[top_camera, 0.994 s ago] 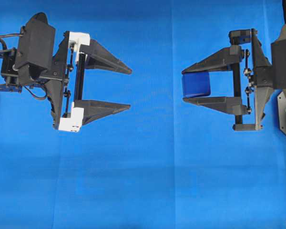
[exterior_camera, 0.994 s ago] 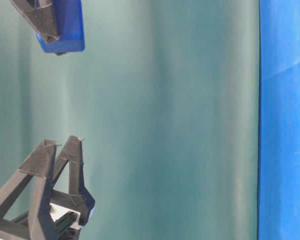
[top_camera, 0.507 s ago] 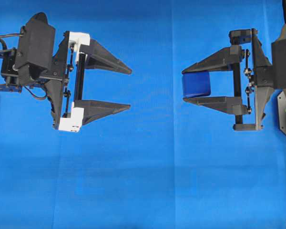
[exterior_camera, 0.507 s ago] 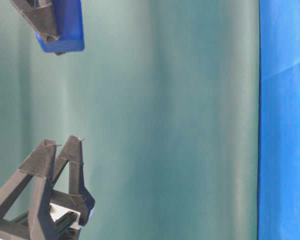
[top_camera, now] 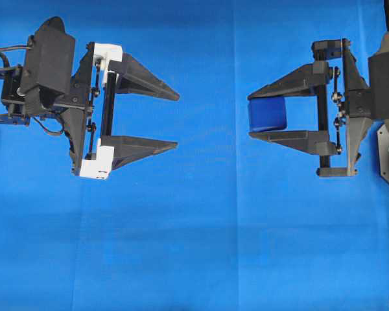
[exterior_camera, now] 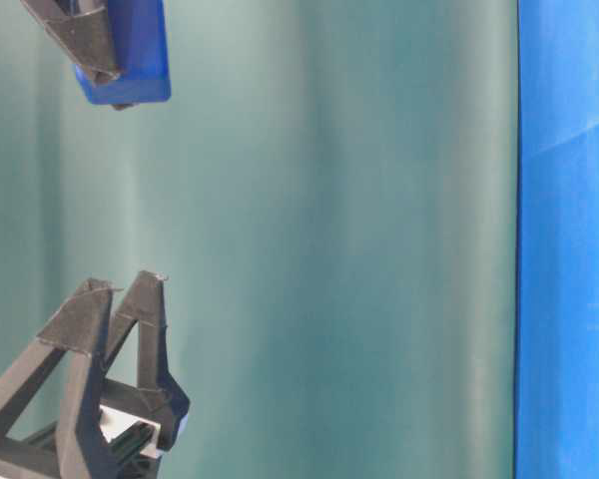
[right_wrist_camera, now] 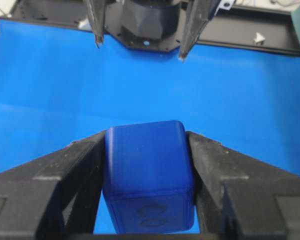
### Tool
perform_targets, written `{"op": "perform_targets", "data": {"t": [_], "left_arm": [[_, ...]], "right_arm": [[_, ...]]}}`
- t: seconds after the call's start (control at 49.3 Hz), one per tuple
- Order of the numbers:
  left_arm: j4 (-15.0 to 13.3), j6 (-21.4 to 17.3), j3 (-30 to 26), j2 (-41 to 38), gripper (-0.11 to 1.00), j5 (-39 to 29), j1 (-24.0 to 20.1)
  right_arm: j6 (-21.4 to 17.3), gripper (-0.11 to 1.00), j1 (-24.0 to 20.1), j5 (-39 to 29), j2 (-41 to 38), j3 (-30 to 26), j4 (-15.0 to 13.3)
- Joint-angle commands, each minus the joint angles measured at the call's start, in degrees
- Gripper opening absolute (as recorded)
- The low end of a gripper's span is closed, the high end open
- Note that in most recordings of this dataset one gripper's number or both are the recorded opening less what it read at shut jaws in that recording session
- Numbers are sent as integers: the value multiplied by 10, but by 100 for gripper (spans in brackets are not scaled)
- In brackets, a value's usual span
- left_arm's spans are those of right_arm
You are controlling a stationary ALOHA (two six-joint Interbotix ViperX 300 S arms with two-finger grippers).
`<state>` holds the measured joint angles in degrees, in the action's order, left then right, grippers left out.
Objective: Handover the blue block to the right arm after grasping it with the left arm, then place it in the designated position.
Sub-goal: 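Carry the cube rightward with the right gripper and rotate it downward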
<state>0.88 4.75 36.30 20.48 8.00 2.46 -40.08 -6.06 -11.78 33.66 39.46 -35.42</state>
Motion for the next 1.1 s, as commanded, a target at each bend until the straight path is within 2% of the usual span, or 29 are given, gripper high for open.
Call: {"op": "perform_targets", "data": {"t": [0.0,0.183,0.548,0.669,1.075], "left_arm": [[1,-1,-11,11,92,5,-2],[2,-1,-11,11,92,5,-2],[1,-2,-12,11,92,4,-2],[2,-2,-13,11,92,4,-2],[2,-3,-16,11,92,4,-2]], "right_arm": [[-1,42,-3,-6,5,-11,4],[-1,42,-18,-54,5,-11,25],[1,42,-57,-205,5,-15,87],[1,42,-66,-227,5,-15,89],[4,42,-66,-227,5,-15,87]]}}
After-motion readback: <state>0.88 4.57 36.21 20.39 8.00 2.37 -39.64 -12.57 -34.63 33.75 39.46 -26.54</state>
